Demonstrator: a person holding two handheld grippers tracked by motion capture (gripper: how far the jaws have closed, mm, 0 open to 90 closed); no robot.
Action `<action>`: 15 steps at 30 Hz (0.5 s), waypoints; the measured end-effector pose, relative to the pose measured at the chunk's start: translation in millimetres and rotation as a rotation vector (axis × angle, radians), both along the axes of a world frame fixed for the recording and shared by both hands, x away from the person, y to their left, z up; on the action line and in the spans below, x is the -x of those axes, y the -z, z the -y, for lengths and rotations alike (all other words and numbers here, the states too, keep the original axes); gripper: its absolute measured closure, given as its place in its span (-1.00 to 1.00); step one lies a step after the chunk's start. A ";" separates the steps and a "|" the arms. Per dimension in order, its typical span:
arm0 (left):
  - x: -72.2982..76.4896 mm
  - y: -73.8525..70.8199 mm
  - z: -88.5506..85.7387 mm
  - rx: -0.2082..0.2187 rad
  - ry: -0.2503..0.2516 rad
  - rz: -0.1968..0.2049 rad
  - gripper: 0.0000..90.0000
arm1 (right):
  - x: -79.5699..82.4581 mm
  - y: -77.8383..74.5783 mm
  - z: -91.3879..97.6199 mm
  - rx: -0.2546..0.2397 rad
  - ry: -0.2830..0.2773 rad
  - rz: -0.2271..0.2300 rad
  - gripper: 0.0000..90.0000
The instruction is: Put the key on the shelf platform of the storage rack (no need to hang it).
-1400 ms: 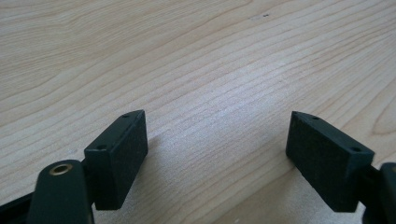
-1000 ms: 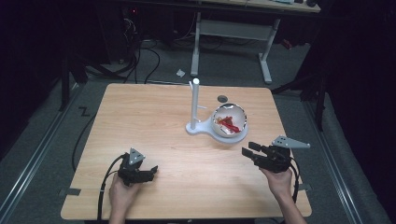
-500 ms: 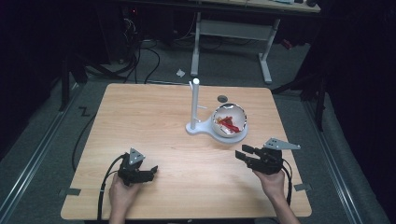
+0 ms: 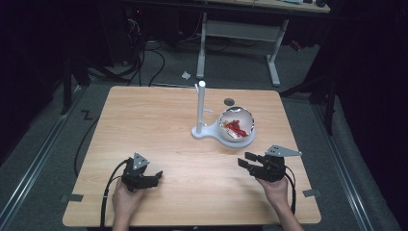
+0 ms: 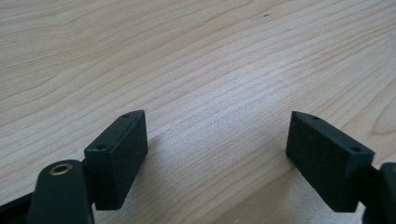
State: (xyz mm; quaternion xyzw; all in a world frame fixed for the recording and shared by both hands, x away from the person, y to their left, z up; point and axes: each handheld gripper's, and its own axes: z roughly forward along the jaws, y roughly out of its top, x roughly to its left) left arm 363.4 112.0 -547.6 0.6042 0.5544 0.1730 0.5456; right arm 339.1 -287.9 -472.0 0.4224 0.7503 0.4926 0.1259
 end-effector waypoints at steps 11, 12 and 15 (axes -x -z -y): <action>0.0 0.0 0.0 0.001 0.000 0.000 -0.53 | -1.5 15.3 -10.5 0.042 -0.011 -0.017 0.14; 0.0 0.0 0.0 0.000 0.000 0.000 -0.53 | -1.5 16.9 -11.4 0.045 -0.010 -0.023 0.13; 0.0 0.0 0.0 0.000 0.000 0.000 -0.53 | -1.9 22.1 -14.4 0.065 -0.011 -0.028 0.13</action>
